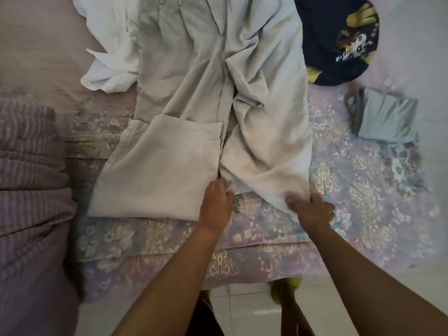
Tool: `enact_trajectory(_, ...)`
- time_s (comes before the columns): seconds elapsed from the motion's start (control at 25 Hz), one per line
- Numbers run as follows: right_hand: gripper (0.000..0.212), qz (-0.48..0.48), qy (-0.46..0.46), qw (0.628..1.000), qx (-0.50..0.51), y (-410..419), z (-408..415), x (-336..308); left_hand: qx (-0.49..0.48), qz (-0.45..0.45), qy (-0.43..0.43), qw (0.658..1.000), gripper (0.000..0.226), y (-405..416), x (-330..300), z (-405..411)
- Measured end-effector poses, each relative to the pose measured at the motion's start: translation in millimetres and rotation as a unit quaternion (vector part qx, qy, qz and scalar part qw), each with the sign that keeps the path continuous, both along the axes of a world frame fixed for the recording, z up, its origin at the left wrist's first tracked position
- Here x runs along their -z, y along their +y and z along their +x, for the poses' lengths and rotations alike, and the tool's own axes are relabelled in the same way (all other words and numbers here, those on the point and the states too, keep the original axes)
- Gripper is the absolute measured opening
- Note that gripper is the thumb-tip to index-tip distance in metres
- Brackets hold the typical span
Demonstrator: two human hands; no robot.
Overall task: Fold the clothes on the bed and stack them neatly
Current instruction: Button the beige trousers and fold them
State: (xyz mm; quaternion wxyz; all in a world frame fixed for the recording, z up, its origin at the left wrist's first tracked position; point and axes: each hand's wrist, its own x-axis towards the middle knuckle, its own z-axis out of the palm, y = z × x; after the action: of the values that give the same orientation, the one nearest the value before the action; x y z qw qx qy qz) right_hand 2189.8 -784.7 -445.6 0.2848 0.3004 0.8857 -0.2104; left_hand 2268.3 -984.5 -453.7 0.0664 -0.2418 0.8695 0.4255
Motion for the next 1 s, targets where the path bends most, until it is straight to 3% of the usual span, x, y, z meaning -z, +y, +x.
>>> enact_trajectory(0.12,0.026,-0.160,0.078,0.984,0.011,20,-13,4,-0.219,0.120,-0.106,0.962,0.021,18,10,-22)
enact_trajectory(0.2,0.024,-0.263,0.089,0.961,-0.008,32,-25,-4,-0.298,0.162,-0.086,0.937,0.027,26,5,-28)
enact_trajectory(0.32,0.029,-0.311,0.082,0.943,-0.083,55,-49,-26,-0.470,0.270,0.032,0.840,0.005,37,-12,-15)
enact_trajectory(0.4,0.031,-0.317,0.023,0.942,-0.108,76,-61,-36,-0.521,0.331,0.078,0.783,0.003,46,-17,3)
enact_trajectory(0.52,0.029,-0.362,-0.132,0.921,-0.050,111,-61,-49,-0.537,0.405,0.030,0.740,0.026,80,-25,30)
enact_trajectory(0.64,0.026,-0.317,-0.183,0.930,-0.043,145,-50,-56,-0.498,0.419,-0.077,0.756,0.043,119,-30,61)
enact_trajectory(0.84,0.029,-0.318,-0.159,0.932,0.070,204,-8,-64,-0.327,0.412,-0.206,0.825,0.037,169,-53,113)
enact_trajectory(1.0,0.030,-0.285,-0.148,0.942,0.099,251,30,-77,-0.290,0.421,-0.271,0.816,0.037,214,-72,144)
